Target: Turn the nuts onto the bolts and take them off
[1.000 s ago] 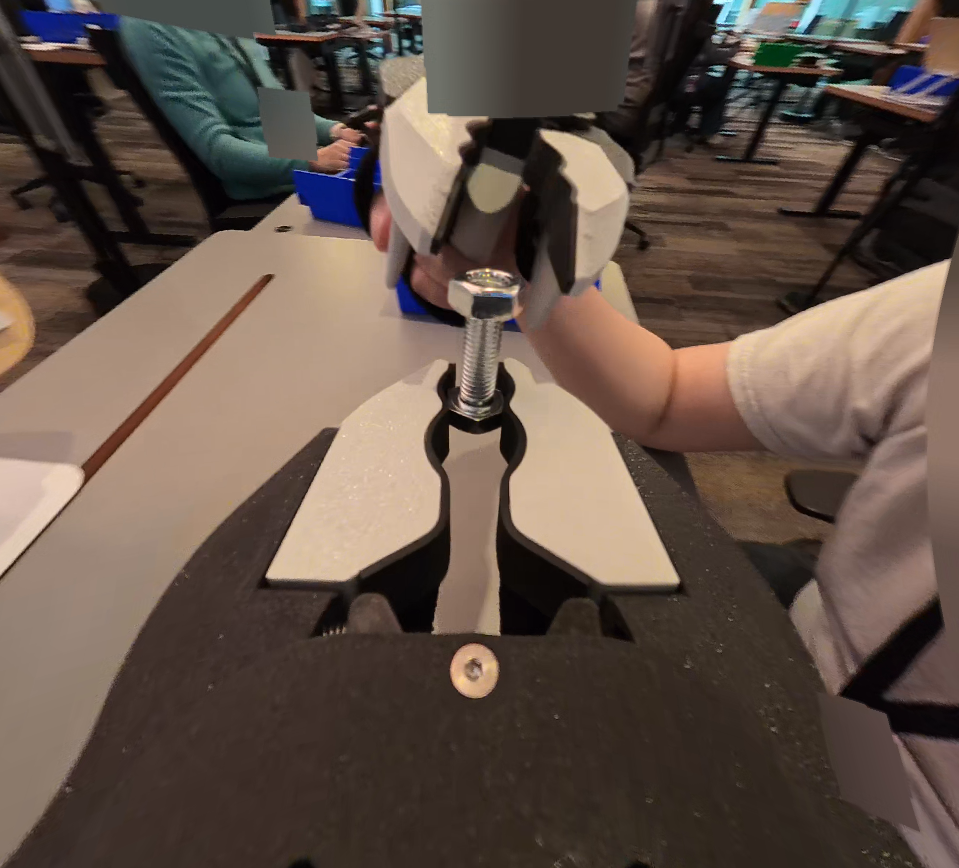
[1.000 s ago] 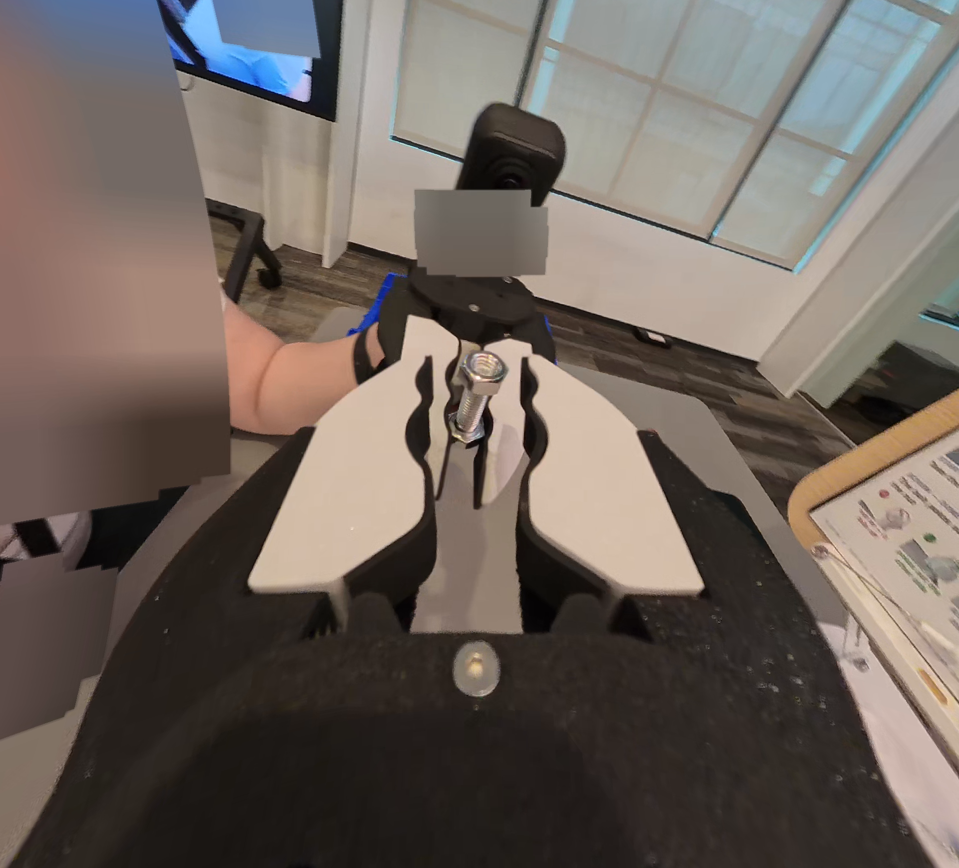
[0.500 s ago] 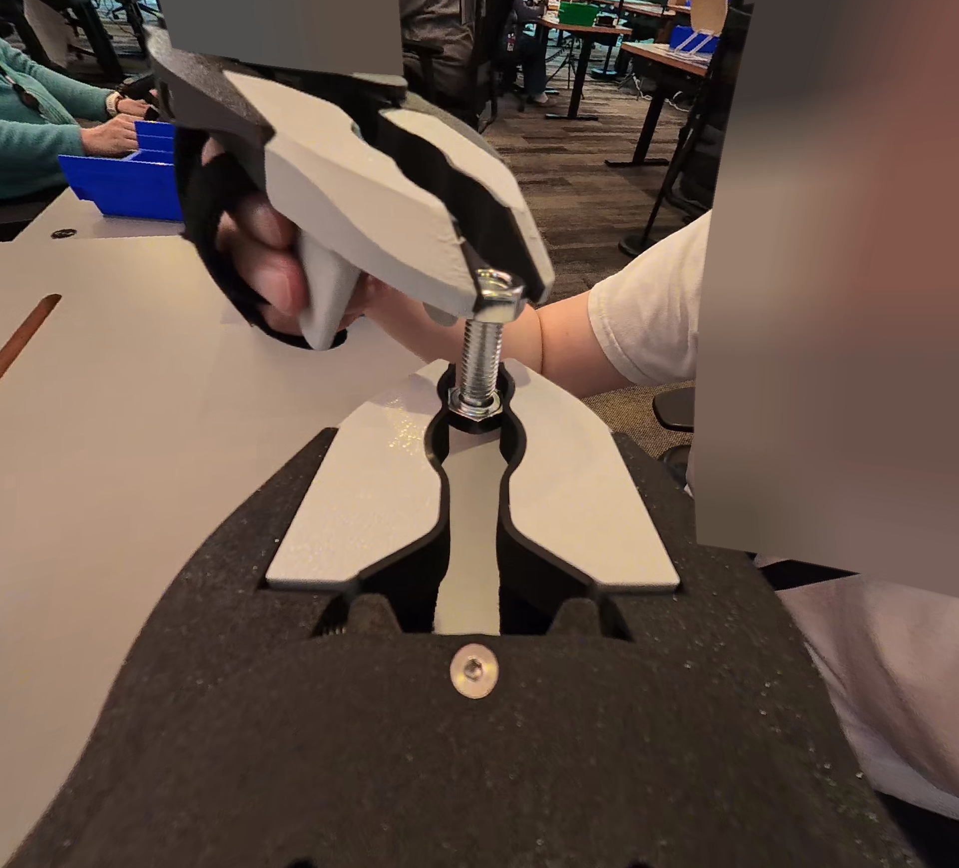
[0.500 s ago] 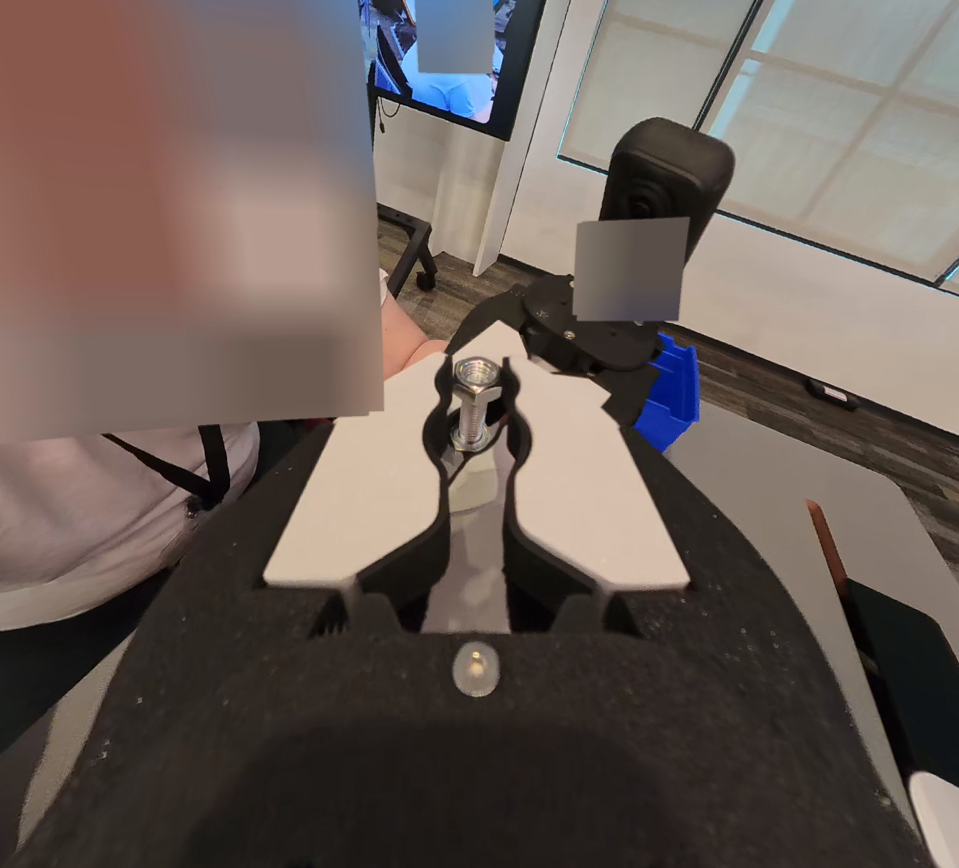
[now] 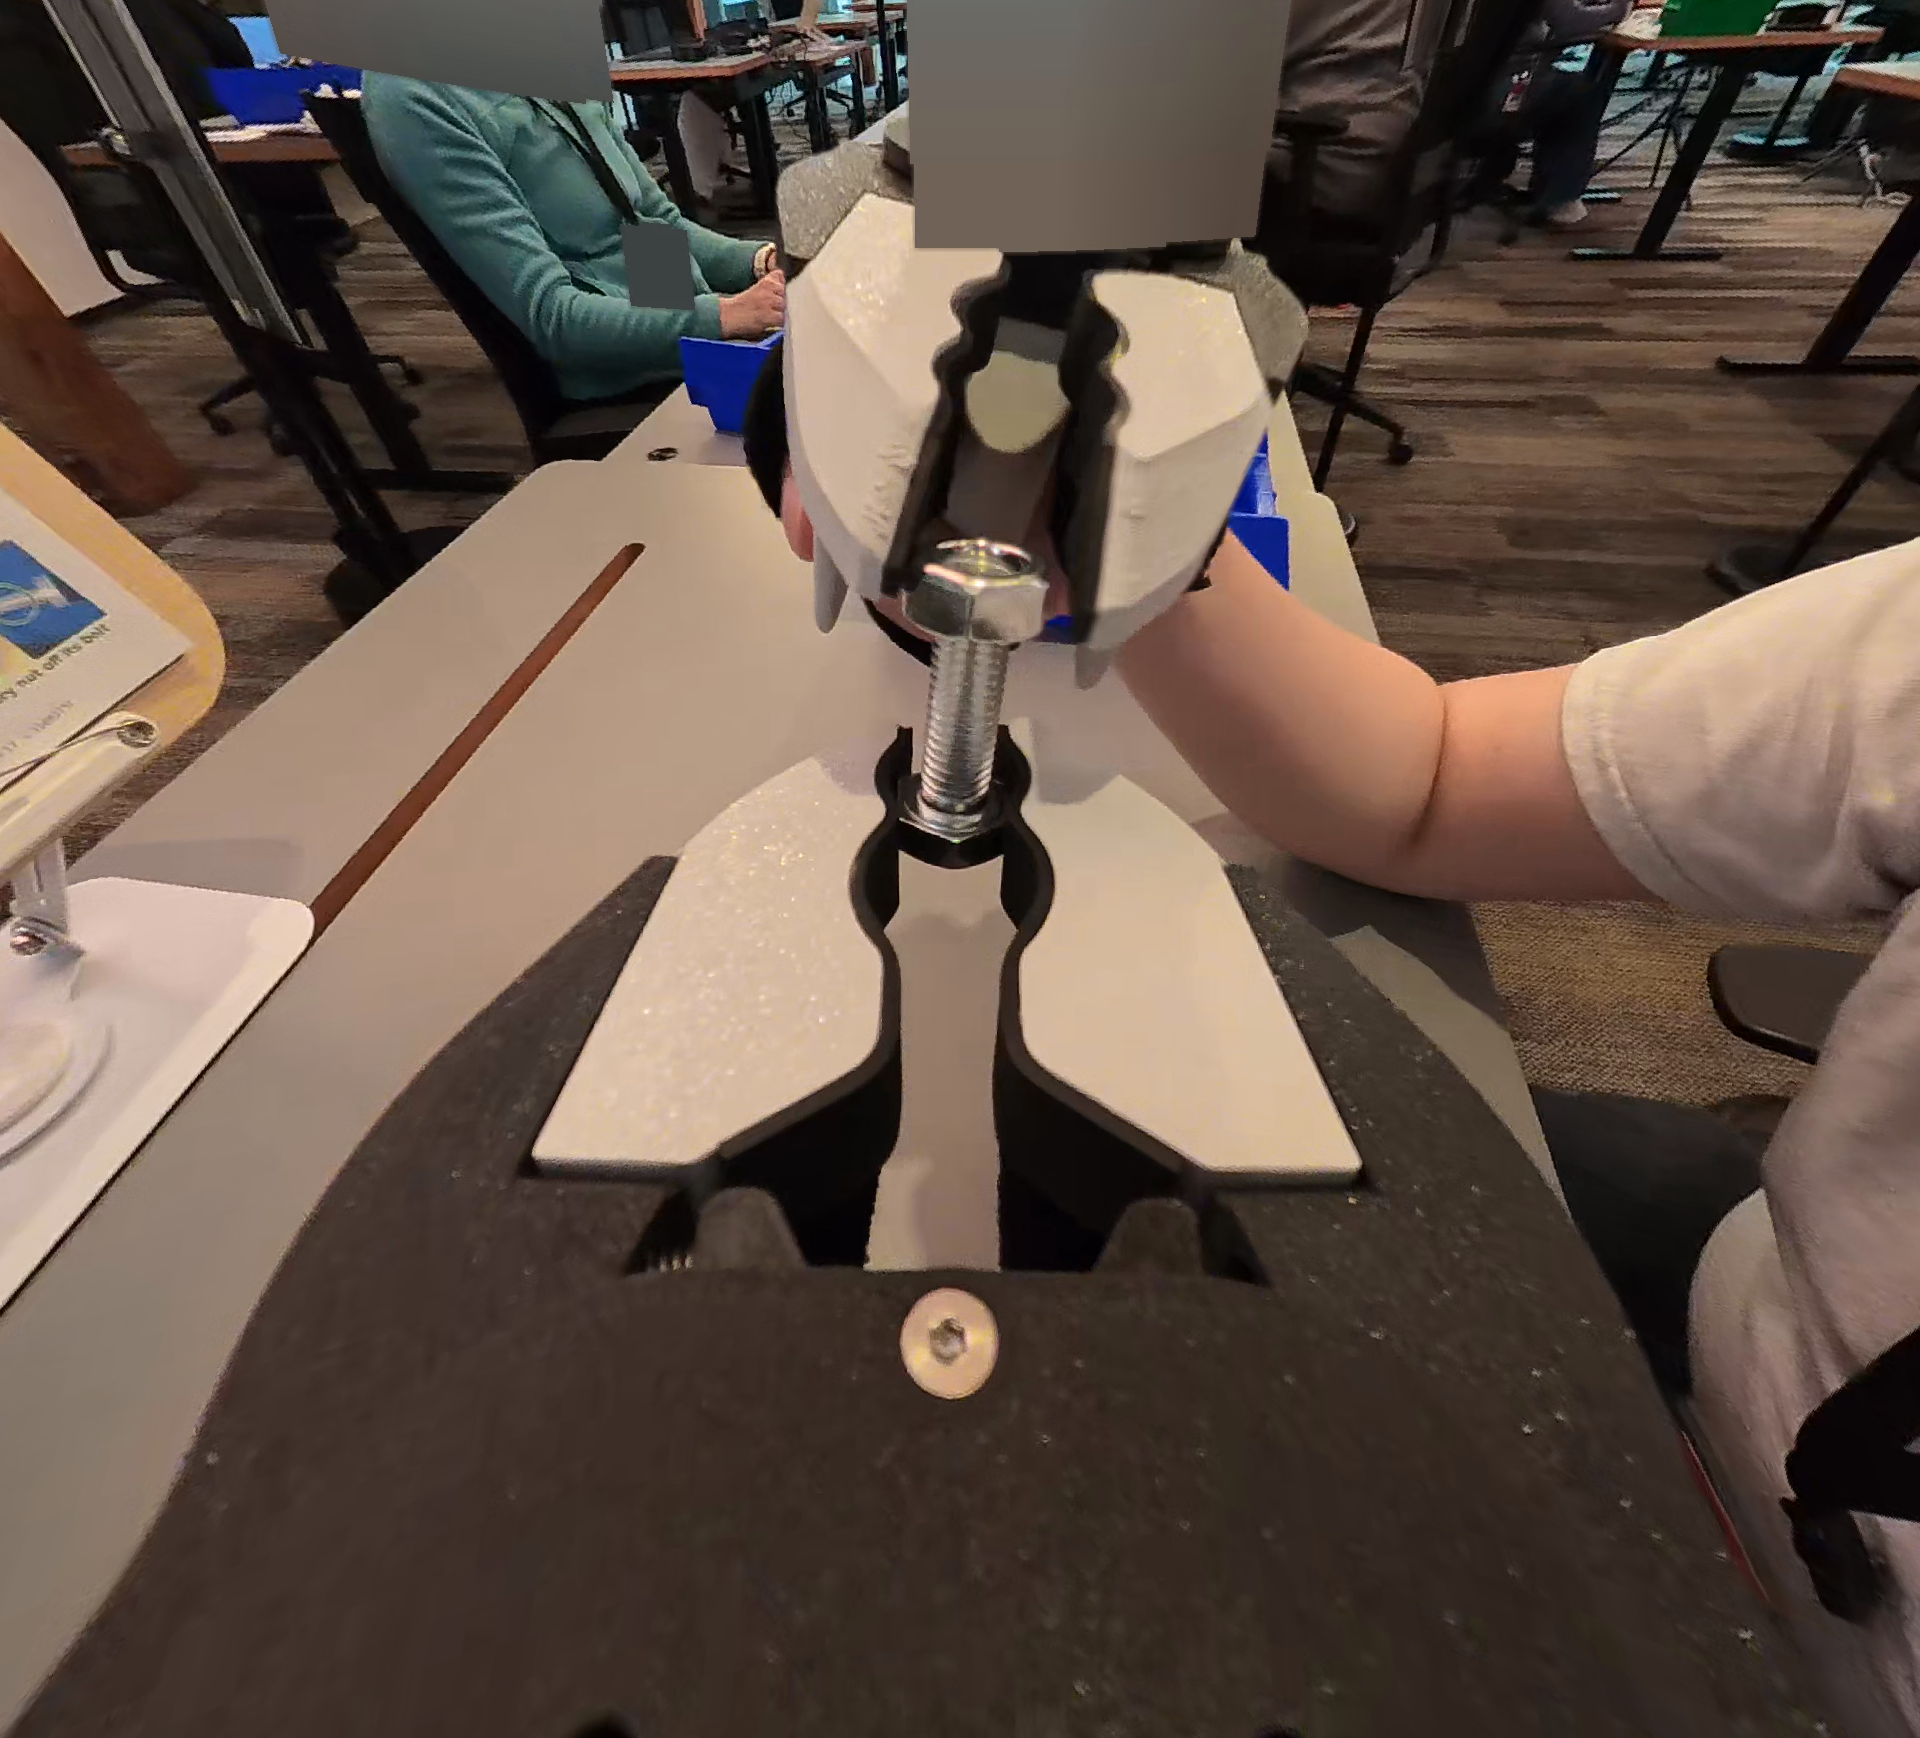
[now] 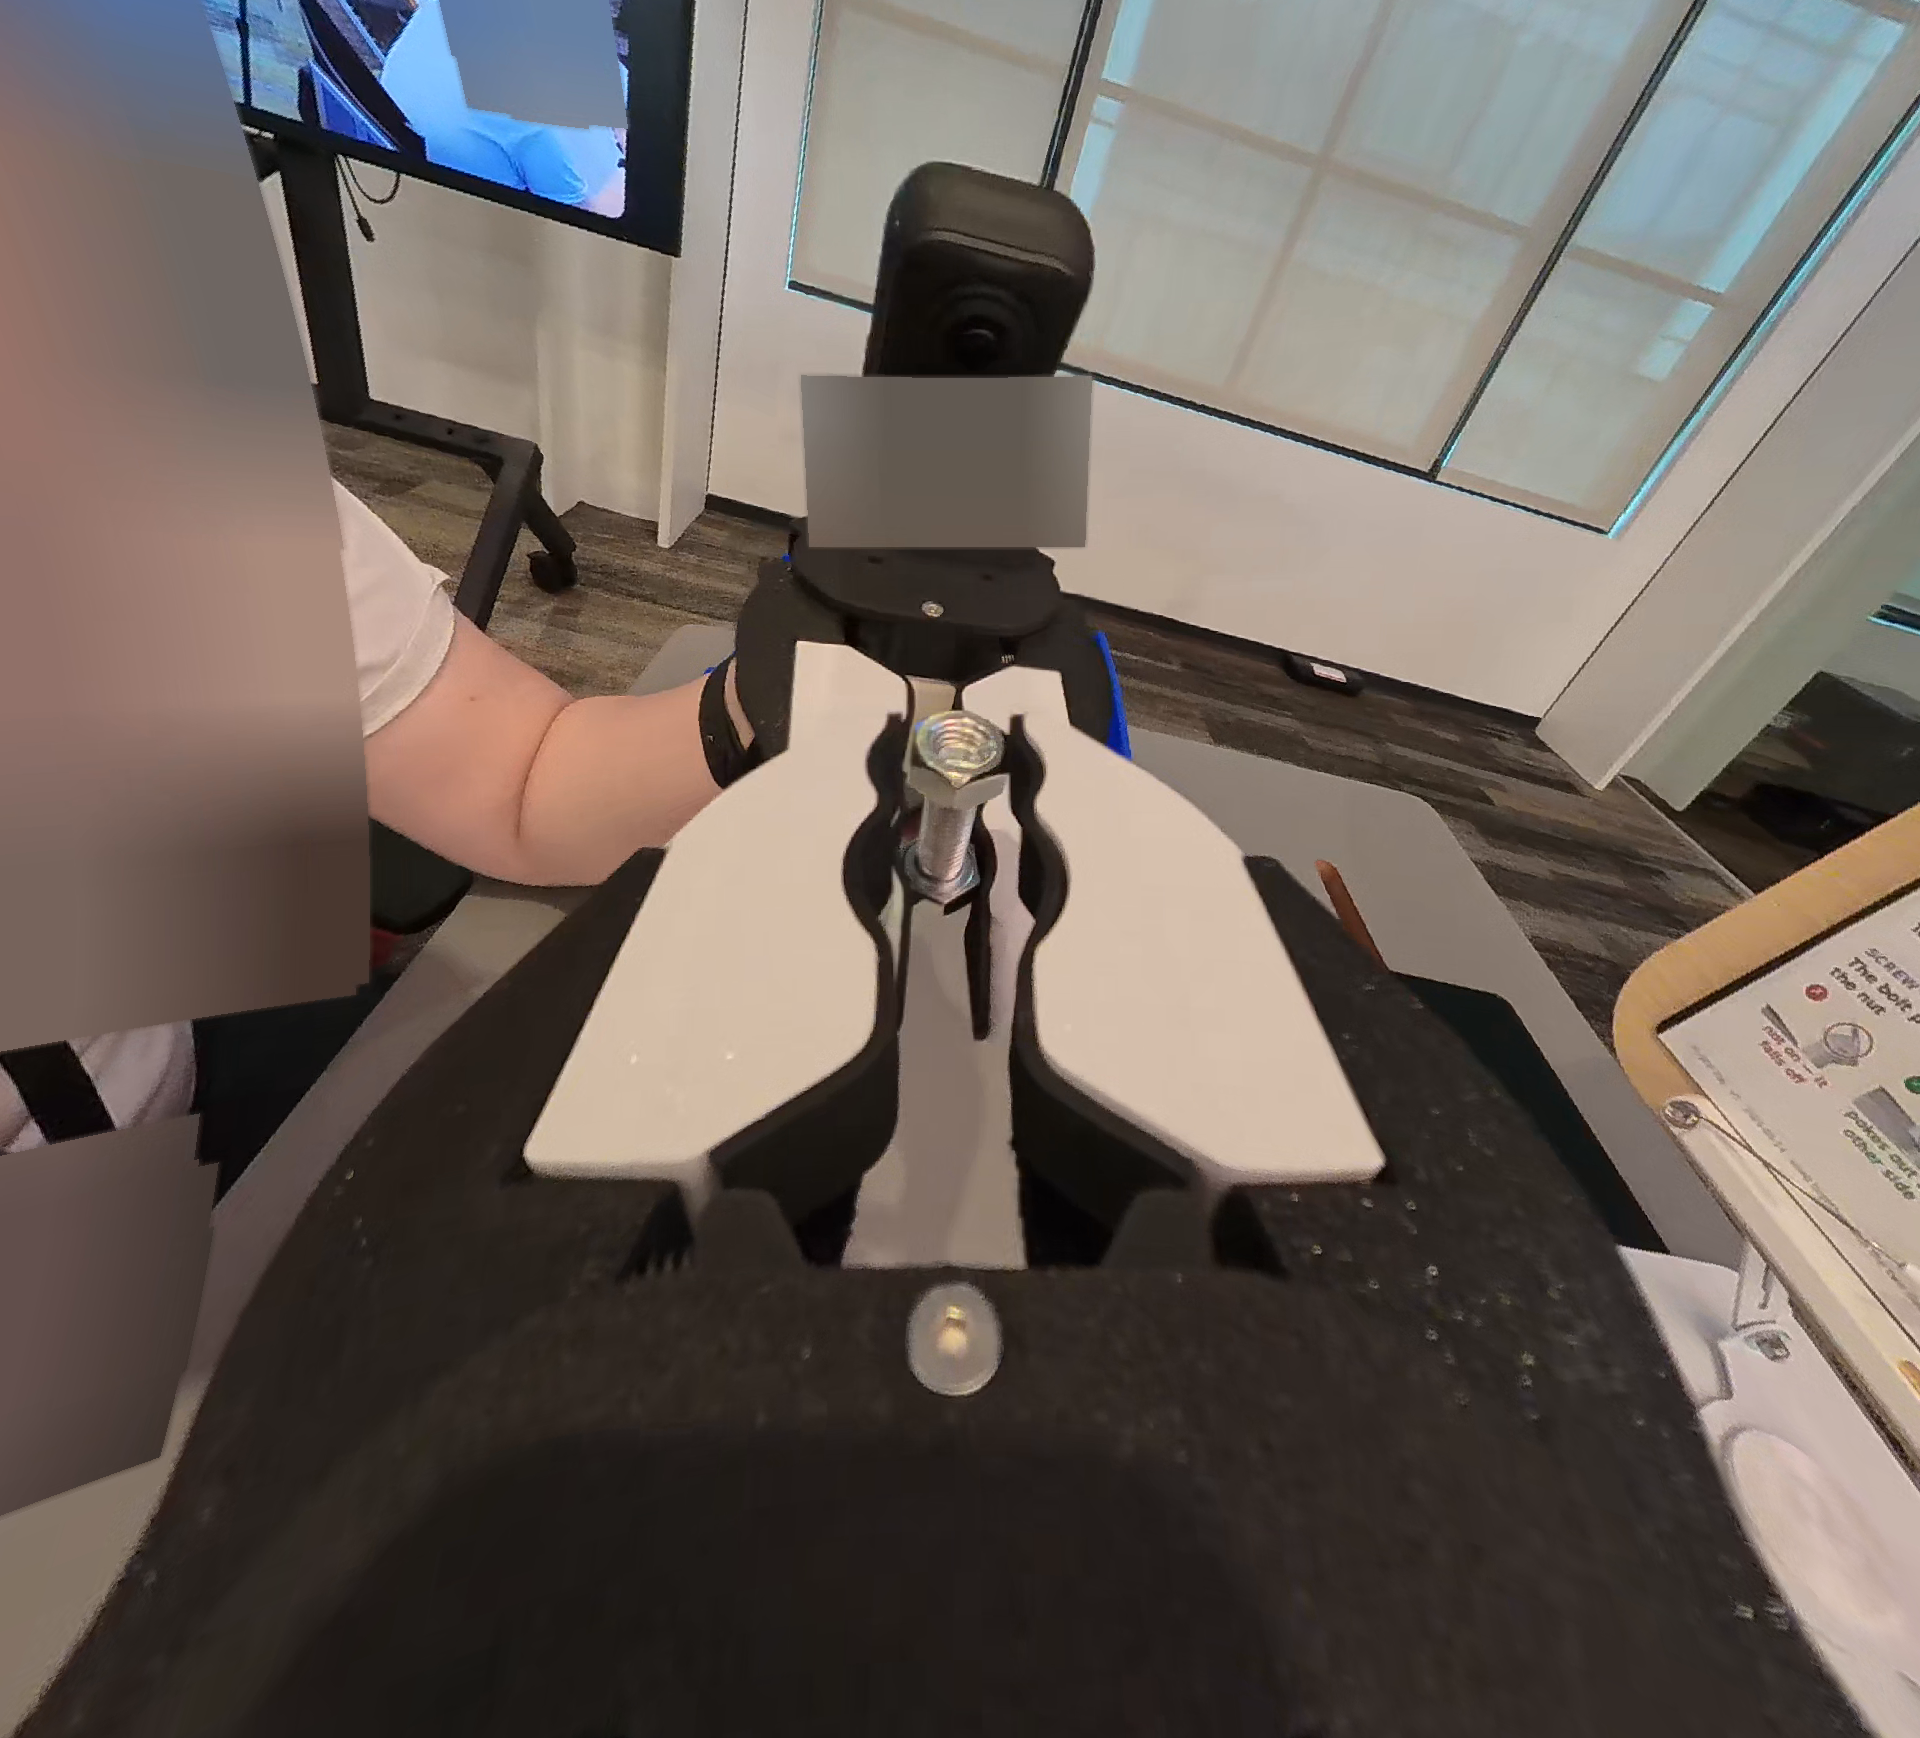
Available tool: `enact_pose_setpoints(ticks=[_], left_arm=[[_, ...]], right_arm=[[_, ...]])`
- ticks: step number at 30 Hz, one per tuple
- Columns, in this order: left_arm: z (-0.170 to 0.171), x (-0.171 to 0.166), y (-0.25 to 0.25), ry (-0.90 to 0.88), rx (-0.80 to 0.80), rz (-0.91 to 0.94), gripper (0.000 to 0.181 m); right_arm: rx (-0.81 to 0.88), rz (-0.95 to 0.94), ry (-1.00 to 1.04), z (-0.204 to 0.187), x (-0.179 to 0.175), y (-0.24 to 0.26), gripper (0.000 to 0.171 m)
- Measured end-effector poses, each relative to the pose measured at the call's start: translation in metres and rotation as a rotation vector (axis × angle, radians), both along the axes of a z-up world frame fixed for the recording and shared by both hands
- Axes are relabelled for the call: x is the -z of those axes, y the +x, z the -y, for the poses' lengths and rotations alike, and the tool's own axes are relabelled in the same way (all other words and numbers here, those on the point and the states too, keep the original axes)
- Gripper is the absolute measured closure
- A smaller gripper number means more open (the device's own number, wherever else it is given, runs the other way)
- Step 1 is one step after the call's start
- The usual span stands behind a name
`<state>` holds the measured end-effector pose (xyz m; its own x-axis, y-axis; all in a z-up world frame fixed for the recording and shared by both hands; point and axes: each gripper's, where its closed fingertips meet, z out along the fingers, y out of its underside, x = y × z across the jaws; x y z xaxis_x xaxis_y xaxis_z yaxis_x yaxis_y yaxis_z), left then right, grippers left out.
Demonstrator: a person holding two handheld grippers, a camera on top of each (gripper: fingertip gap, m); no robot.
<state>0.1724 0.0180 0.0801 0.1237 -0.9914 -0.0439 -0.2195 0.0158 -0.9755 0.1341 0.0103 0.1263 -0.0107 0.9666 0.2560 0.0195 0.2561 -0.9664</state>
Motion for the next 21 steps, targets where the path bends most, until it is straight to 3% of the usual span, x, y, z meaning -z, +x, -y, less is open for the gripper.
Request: enact_pose_setpoints(ticks=[5, 12, 16, 21], left_arm=[[-0.0014, -0.0018, -0.0021, -0.019, 0.005, 0.016, 0.167], [-0.0009, -0.0059, -0.0036, -0.013, 0.003, 0.033, 0.167], [-0.0026, -0.0066, -0.005, -0.018, -0.005, 0.036, 0.167], [-0.0008, -0.0043, -0.0027, -0.02, 0.003, 0.027, 0.167]], right_arm=[[0.003, -0.035, -0.001, -0.0001, -0.0063, 0.0039, 0.138], [0.0, 0.036, 0.032, 0.0043, 0.0022, 0.0044, 0.137], [-0.005, 0.033, 0.038, 0.0045, 0.0005, 0.0098, 0.151], [0.004, -0.006, 0.021, 0.0009, -0.0034, 0.0076, 0.142]])
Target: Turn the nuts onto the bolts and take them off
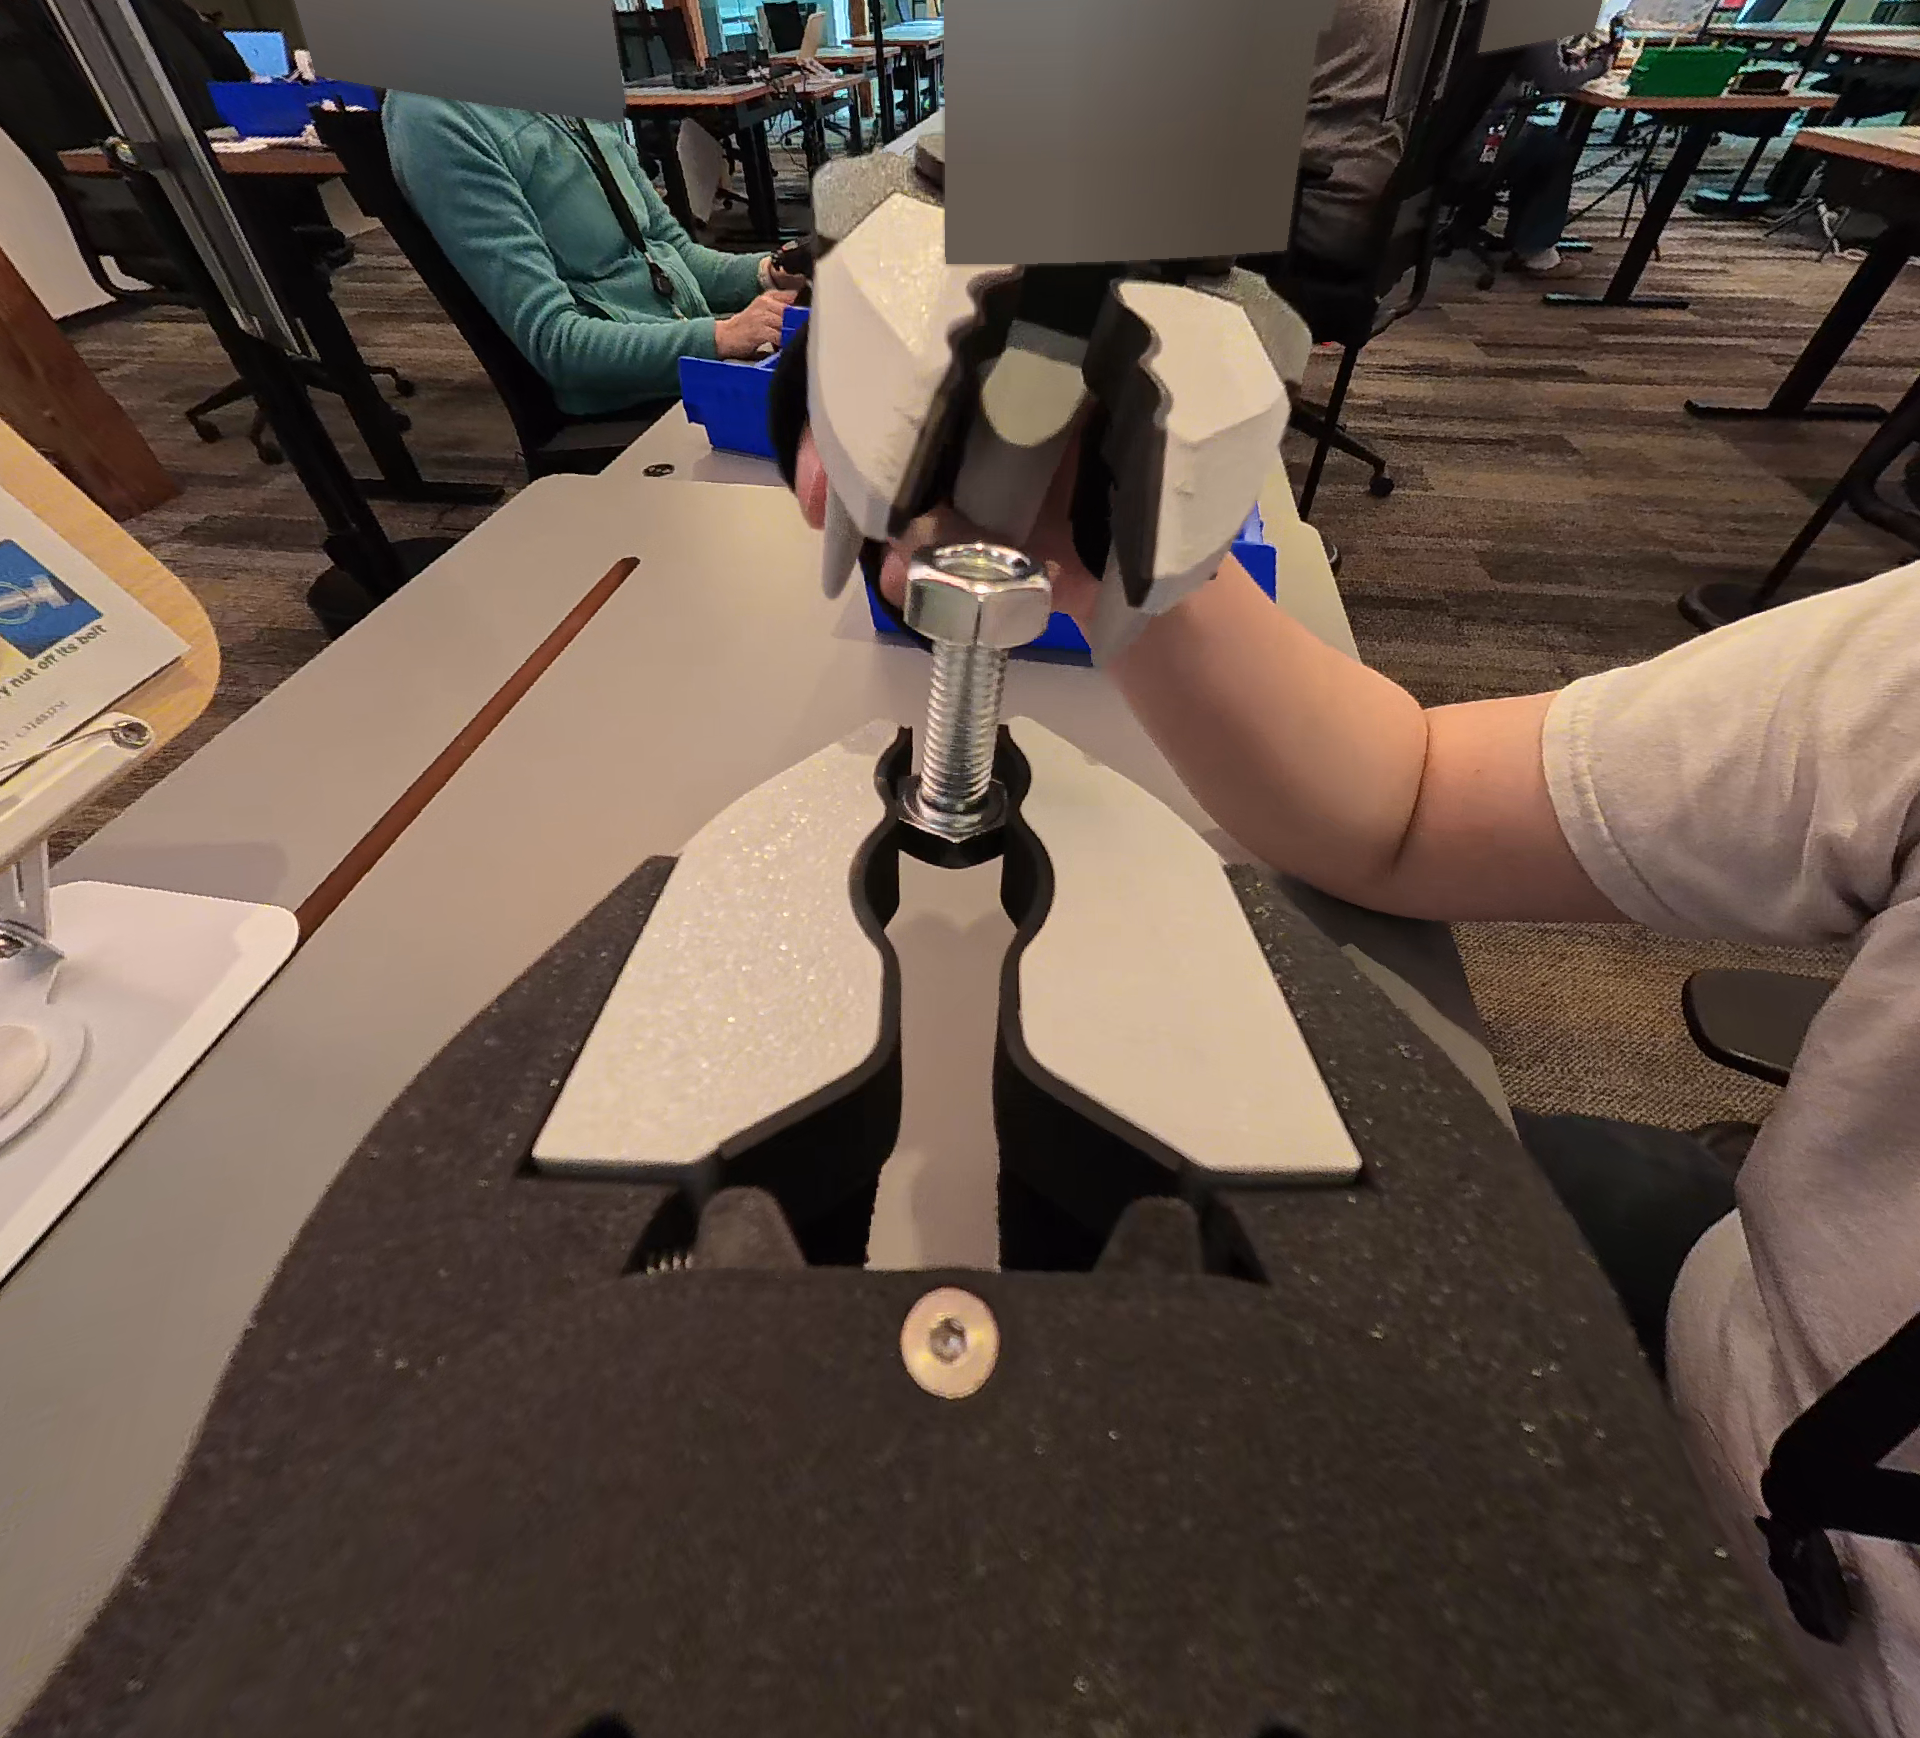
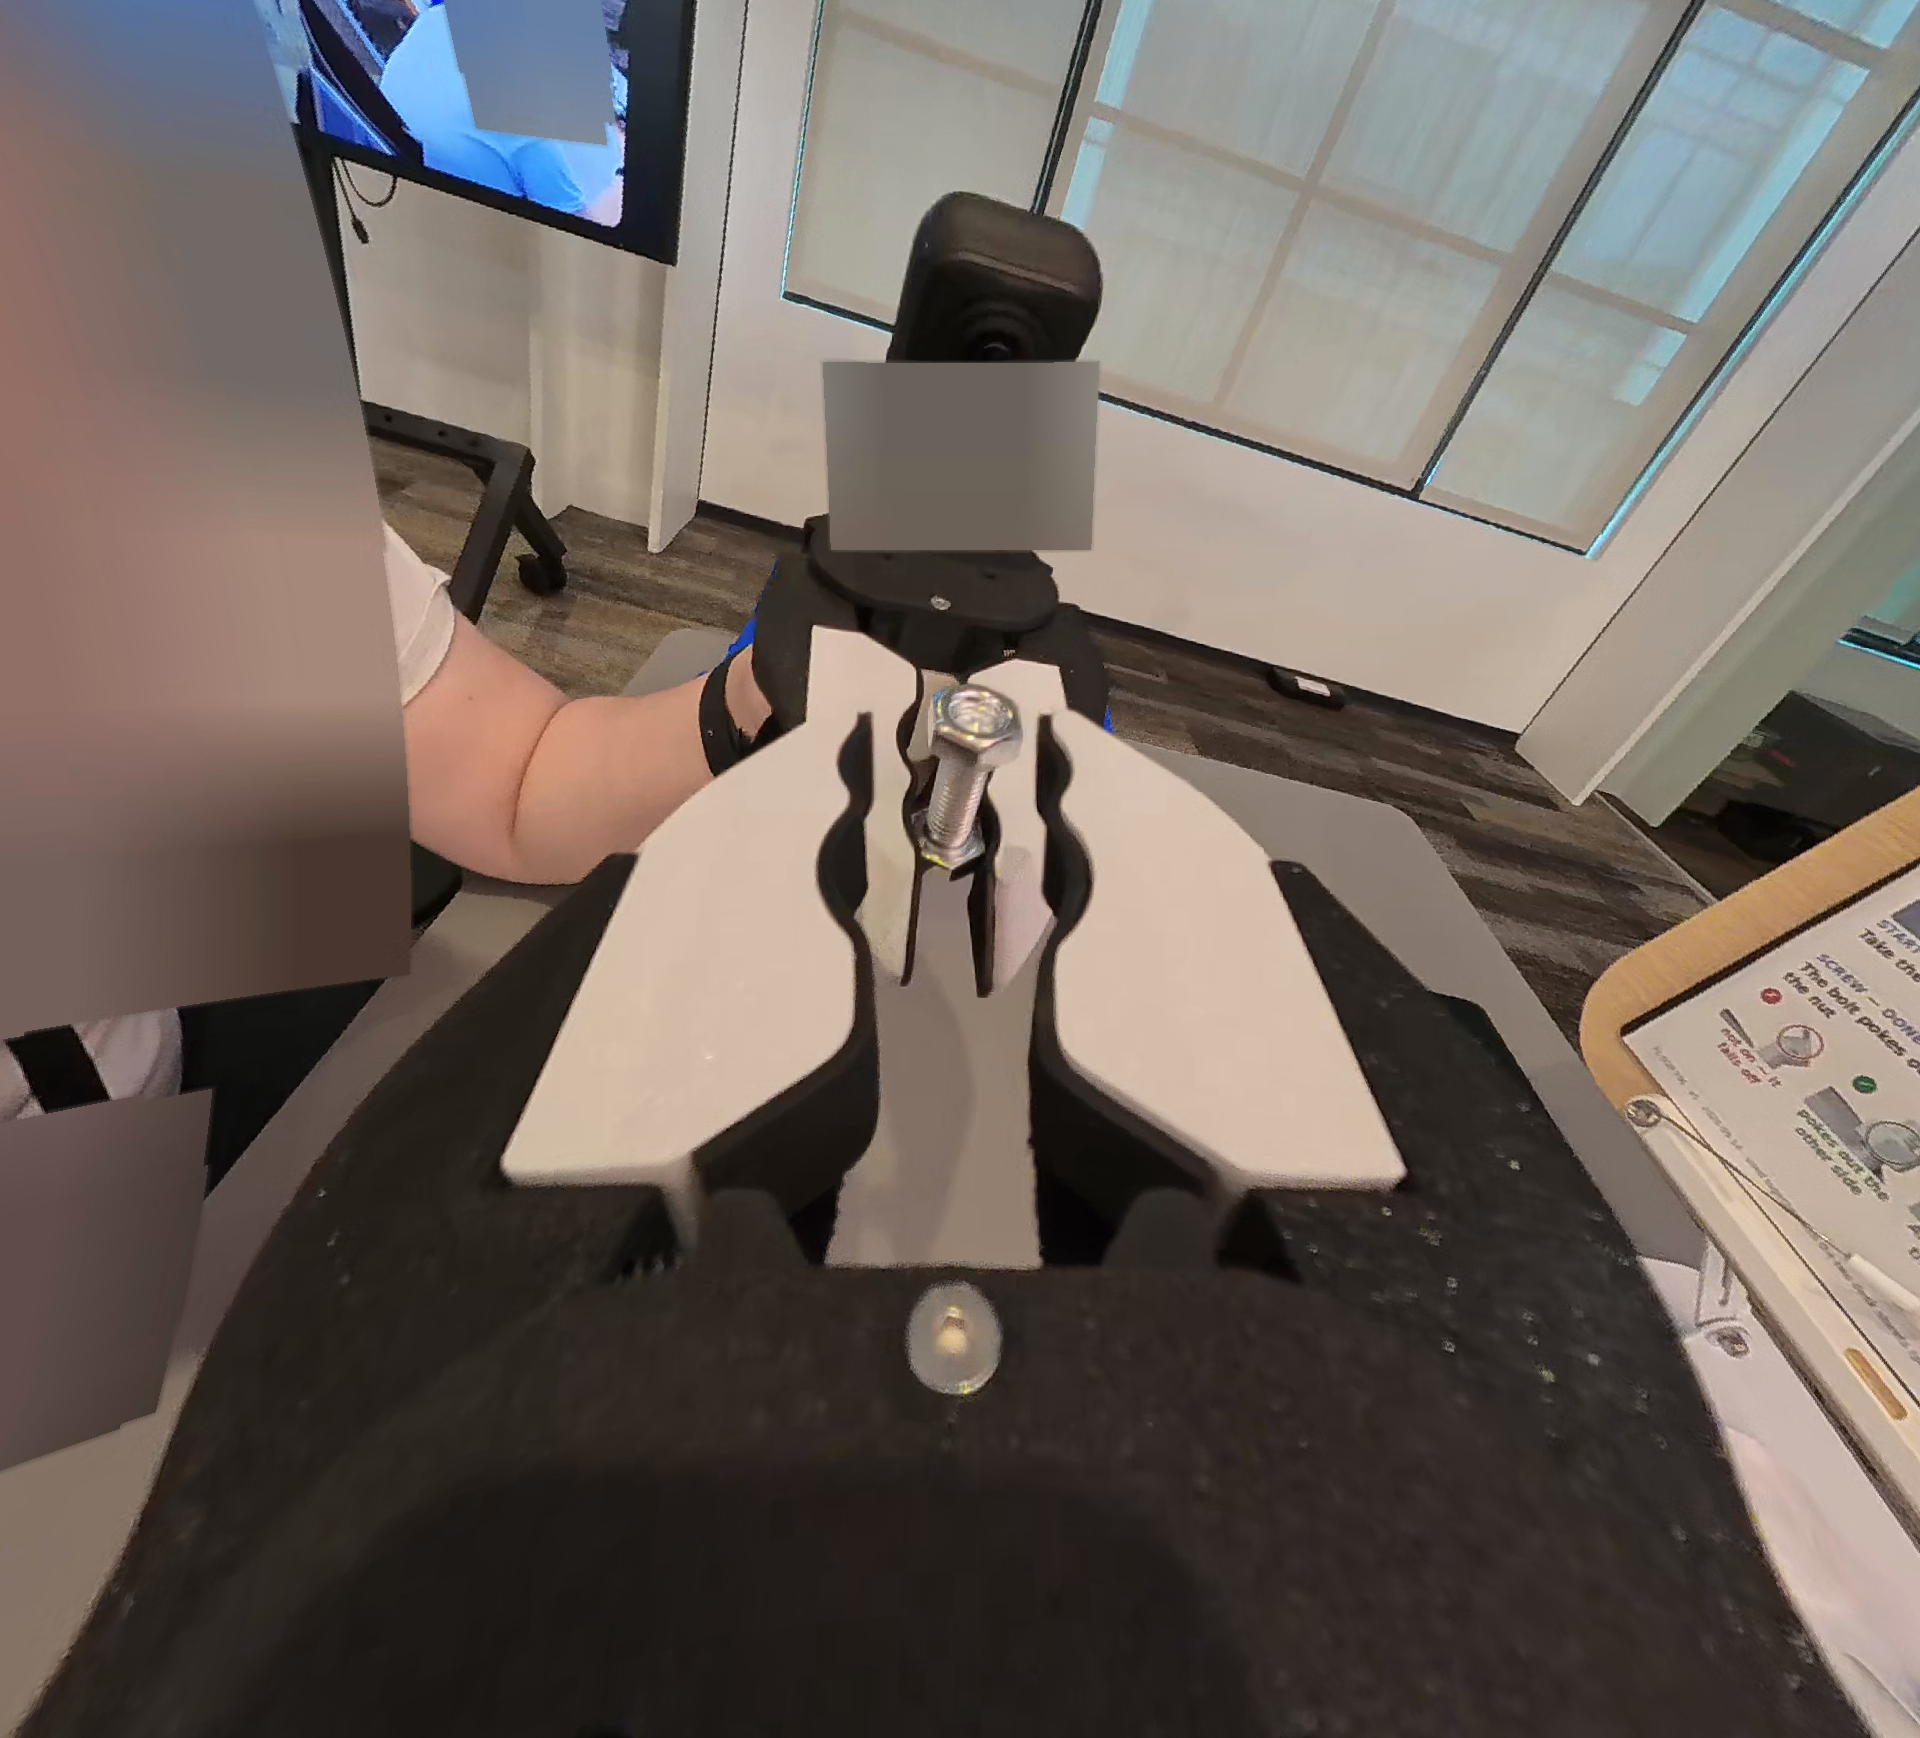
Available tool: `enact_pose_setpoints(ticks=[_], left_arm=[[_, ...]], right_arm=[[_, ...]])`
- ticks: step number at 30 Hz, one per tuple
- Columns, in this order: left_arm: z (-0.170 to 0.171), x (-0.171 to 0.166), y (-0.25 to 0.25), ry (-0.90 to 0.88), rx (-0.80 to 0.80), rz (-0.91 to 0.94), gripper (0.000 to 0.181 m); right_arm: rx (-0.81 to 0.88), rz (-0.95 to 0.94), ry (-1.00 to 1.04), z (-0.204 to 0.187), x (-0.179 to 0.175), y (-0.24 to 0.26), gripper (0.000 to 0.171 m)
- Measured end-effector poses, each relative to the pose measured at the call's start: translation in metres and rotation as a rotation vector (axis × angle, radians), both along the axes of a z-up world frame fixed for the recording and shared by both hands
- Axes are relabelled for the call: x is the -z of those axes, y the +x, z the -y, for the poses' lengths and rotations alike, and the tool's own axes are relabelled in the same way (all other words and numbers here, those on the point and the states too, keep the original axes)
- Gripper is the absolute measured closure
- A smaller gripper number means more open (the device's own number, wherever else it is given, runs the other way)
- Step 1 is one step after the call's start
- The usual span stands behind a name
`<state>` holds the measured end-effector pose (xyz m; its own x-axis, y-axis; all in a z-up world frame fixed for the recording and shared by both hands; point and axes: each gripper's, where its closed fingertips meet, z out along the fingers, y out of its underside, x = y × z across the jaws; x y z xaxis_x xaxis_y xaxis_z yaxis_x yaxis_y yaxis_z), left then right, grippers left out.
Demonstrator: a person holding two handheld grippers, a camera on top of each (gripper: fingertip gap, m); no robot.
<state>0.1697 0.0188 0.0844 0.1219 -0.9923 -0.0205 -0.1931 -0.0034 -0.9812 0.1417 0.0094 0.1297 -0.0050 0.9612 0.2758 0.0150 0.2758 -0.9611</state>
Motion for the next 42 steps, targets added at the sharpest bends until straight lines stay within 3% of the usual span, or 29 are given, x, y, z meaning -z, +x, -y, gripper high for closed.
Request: enact_pose_setpoints(ticks=[3, 6, 10, 15, 18, 24, 32, 37, 40, 42], left_arm=[[-0.002, 0.0, -0.001, 0.003, -0.012, -0.001, 0.167], [-0.004, -0.002, -0.004, -0.007, -0.015, 0.008, 0.167], [0.001, -0.001, 0.0, -0.004, 0.006, 0.003, 0.167], [-0.002, 0.0, -0.001, 0.003, -0.01, 0.0, 0.167], [-0.004, -0.003, -0.003, -0.006, -0.015, 0.013, 0.167], [0.0, 0.0, 0.001, 0.01, -0.007, -0.004, 0.167], [-0.005, -0.004, -0.005, 0.006, -0.029, 0.009, 0.167], [-0.003, 0.0, 0.0, 0.025, -0.027, -0.013, 0.167], [-0.003, 0.001, 0.0, 0.021, -0.026, -0.014, 0.167], [-0.004, 0.0, -0.001, 0.021, -0.03, -0.01, 0.167]], right_arm=[[-0.001, 0.033, 0.022, 0.003, 0.003, 0.001, 0.141], [-0.013, 0.04, 0.024, 0.006, 0.002, 0.008, 0.154], [0.002, -0.033, 0.006, 0.001, -0.007, 0.006, 0.142], [-0.018, 0.047, 0.019, 0.006, 0.005, 0.002, 0.138], [-0.044, 0.04, 0.018, 0.01, 0.003, 0.006, 0.153], [-0.017, 0.03, -0.013, 0.002, 0.006, -0.003, 0.131], [-0.025, 0.031, -0.006, 0.006, 0.002, 0.003, 0.143], [-0.033, 0.001, -0.037, 0.003, 0.001, -0.003, 0.129], [-0.04, 0.035, -0.027, 0.006, 0.004, -0.001, 0.131], [-0.061, 0.033, -0.027, 0.009, 0.002, 0.005, 0.142]])
